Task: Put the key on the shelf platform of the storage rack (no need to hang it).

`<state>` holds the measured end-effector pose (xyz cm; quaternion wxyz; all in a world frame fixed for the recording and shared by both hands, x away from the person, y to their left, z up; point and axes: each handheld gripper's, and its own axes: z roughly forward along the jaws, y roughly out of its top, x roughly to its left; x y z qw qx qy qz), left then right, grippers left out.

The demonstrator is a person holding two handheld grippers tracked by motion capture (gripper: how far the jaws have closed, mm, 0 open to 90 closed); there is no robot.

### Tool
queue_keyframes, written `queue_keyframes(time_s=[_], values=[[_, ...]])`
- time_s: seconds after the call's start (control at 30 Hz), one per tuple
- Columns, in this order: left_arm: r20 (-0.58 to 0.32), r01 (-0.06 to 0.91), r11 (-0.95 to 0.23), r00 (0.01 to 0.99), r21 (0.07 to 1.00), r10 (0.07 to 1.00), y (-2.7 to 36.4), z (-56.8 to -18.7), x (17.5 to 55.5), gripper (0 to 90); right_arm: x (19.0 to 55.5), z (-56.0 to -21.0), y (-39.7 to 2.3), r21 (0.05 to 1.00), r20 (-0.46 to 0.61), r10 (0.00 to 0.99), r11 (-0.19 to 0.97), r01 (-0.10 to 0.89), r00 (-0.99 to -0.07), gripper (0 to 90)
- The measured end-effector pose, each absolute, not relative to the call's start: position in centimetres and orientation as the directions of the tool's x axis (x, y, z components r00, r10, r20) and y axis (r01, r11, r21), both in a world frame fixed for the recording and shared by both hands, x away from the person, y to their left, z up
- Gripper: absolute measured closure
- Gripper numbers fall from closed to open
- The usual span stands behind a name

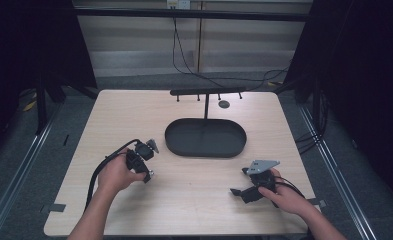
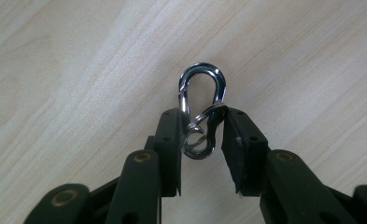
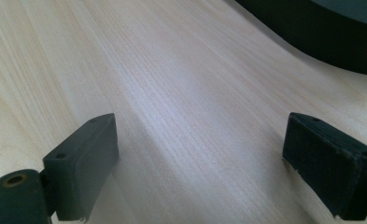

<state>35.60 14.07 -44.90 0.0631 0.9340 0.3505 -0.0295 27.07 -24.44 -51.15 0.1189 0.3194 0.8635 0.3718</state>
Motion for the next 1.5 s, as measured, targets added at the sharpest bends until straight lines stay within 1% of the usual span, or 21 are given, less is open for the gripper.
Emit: queue_keyframes(time_s=[0.17,0.5,0.83,1.5], values=[[-0.098,0.663,-0.742,0.749,0.099,0.656,13.9,-44.4,35.8,68.1,27.1,-51.2,-24.4,0.718,0.032,0.64,0.519,0.463,-0.768,10.0],[-0.109,0.664,-0.736,0.748,0.132,0.655,12.6,-42.8,36.5,68.2,27.1,-51.2,-24.4,0.719,0.033,0.64,0.518,0.463,-0.768,10.0],[-0.129,0.661,-0.74,0.751,0.126,0.648,11.4,-42.2,37.3,68.3,27.1,-51.2,-24.4,0.719,0.033,0.64,0.518,0.463,-0.768,10.0],[-0.134,0.655,-0.744,0.755,0.133,0.641,9.0,-40.7,38.9,68.3,27.1,-51.2,-24.4,0.721,0.031,0.641,0.517,0.461,-0.767,10.0]])
